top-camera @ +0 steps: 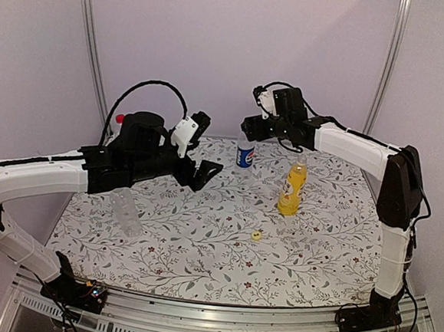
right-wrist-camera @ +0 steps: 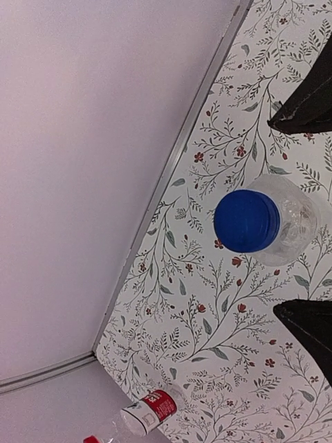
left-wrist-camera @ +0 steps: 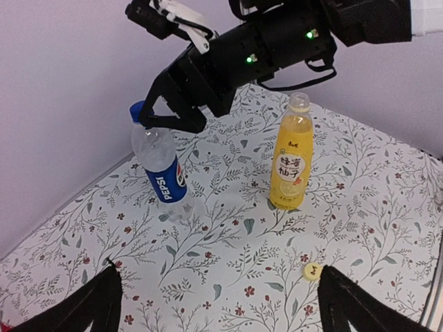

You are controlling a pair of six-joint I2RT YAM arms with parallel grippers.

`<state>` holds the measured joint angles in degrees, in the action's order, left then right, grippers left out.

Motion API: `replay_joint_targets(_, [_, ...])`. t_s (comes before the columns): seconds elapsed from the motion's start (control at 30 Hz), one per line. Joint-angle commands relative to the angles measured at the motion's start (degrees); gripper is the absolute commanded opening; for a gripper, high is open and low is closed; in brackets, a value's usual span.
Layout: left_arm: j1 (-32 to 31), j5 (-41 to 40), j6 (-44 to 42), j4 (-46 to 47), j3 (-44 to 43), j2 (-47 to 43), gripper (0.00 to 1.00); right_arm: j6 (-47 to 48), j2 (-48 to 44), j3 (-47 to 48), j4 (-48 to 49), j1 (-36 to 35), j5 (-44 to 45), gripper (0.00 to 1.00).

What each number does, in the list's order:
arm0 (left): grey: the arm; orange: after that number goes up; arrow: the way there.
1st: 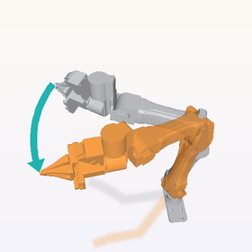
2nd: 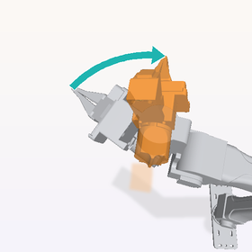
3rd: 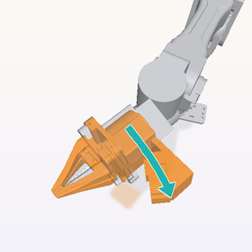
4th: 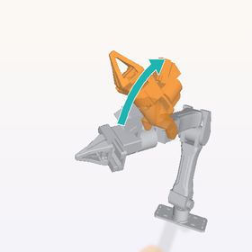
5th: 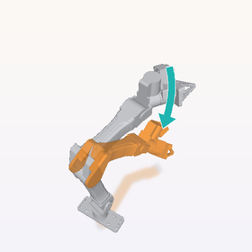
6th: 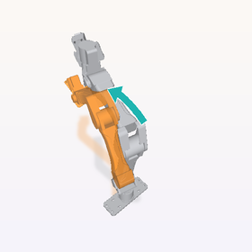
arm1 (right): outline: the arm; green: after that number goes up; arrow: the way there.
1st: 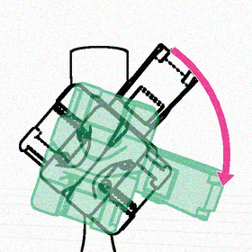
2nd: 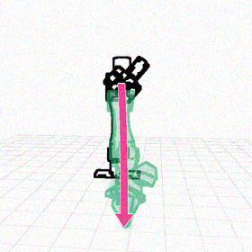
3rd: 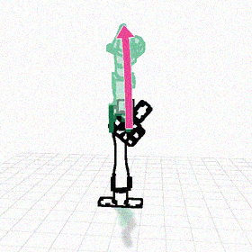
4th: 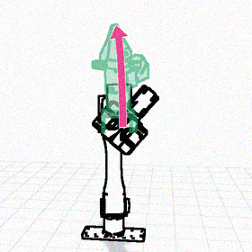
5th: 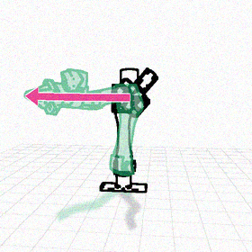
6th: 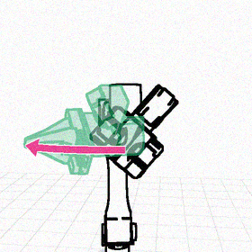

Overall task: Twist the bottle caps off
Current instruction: Pick up the plastic bottle from the corner of the board.

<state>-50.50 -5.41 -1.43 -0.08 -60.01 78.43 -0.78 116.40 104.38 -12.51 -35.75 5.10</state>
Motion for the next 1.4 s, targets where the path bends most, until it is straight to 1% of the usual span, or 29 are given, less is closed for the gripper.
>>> replay_joint_targets(0.0, [0.57,1.09,0.29,1.13,0.59,0.14,0.97,2.57,3.51,1.60,3.21,-0.38,-0.18,0.79])
replay_joint_targets(0.17, [0.58,1.59,0.12,1.04,0.59,0.01,0.98,3.70,6.70,2.74,6.44,-0.37,0.12,0.72])
replay_joint_targets(0.3, [0.51,1.54,0.00,0.96,0.75,0.05,0.98,3.72,7.49,2.87,8.83,-0.31,0.13,0.71])
replay_joint_targets(0.47, [0.49,1.73,-0.23,1.04,0.92,0.09,0.98,3.51,8.59,4.32,9.35,-0.07,-0.22,0.71])
replay_joint_targets(0.6, [0.44,1.59,-0.57,1.04,0.95,0.20,0.98,3.08,9.06,4.76,10.12,0.11,-0.78,0.68])
replay_joint_targets(0.73, [0.42,1.46,-0.77,1.04,0.95,0.18,0.99,2.97,9.58,5.35,10.17,0.39,-1.17,0.58])
replay_joint_targets(1.0, [0.41,1.05,-1.08,1.04,1.04,0.21,0.99,2.77,9.18,5.65,9.81,0.68,-2.01,0.35])
replay_joint_targets(1.07, [0.41,0.85,-1.24,0.96,1.11,0.23,0.99,3.03,8.46,5.62,9.43,0.72,-2.00,0.30])
replay_joint_targets(1.13, [0.38,0.91,-1.44,0.81,0.99,0.25,1.00,3.18,7.58,5.55,8.83,0.70,-2.18,0.22])
replay_joint_targets(1.27, [0.53,0.78,-1.13,0.26,0.52,0.49,1.00,2.75,3.25,4.45,6.86,0.73,-4.32,0.03])
replay_joint_targets(1.3, [0.57,0.68,-1.05,0.25,0.43,0.57,1.00,2.31,2.04,3.58,6.45,0.69,-6.20,0.00])
replay_joint_targets(1.37, [0.86,0.39,-0.96,0.25,0.42,0.69,1.00,1.37,-1.21,1.36,5.85,0.68,-9.78,0.00])
